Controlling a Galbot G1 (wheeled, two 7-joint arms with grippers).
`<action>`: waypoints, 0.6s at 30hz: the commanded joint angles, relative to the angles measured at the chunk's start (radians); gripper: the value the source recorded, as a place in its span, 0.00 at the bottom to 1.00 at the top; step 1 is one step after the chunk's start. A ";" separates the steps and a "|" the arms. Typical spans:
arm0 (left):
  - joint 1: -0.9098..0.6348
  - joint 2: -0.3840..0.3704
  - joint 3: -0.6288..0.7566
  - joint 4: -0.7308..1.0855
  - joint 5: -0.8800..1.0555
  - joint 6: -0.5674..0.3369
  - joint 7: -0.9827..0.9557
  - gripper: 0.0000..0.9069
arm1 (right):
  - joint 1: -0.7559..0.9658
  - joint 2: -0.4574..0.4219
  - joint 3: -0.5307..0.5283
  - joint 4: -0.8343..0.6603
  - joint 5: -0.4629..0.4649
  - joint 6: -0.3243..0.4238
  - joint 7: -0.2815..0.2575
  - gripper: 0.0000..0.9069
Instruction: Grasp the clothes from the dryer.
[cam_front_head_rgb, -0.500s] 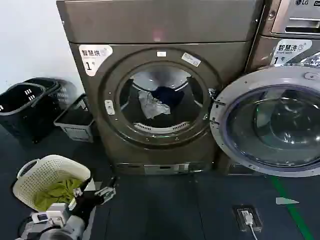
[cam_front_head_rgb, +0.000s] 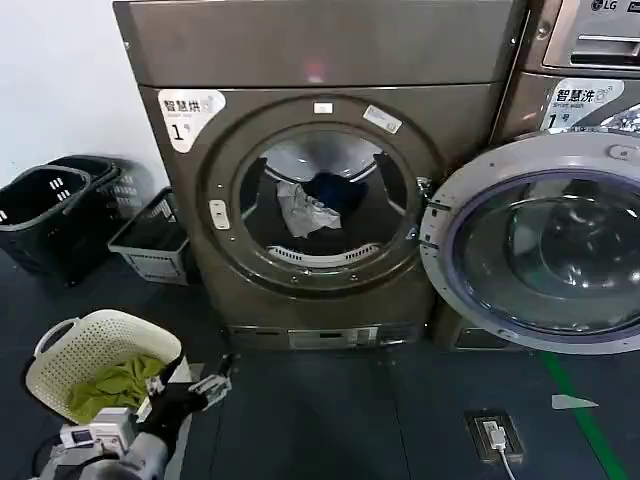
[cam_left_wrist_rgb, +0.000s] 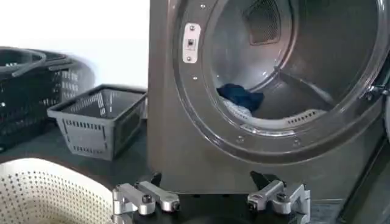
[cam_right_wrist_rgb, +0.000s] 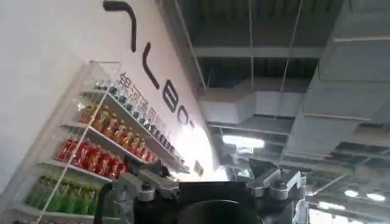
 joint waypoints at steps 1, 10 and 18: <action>0.002 -0.001 0.003 0.001 0.011 0.002 0.004 1.00 | 0.000 0.000 -0.001 0.003 0.009 0.012 -0.004 1.00; 0.001 -0.003 0.009 0.003 0.016 0.001 0.006 1.00 | 0.002 0.003 -0.004 0.004 0.015 0.017 -0.005 1.00; 0.000 -0.005 0.010 0.004 0.019 0.001 0.008 1.00 | 0.005 0.004 -0.005 0.003 0.017 0.020 -0.007 1.00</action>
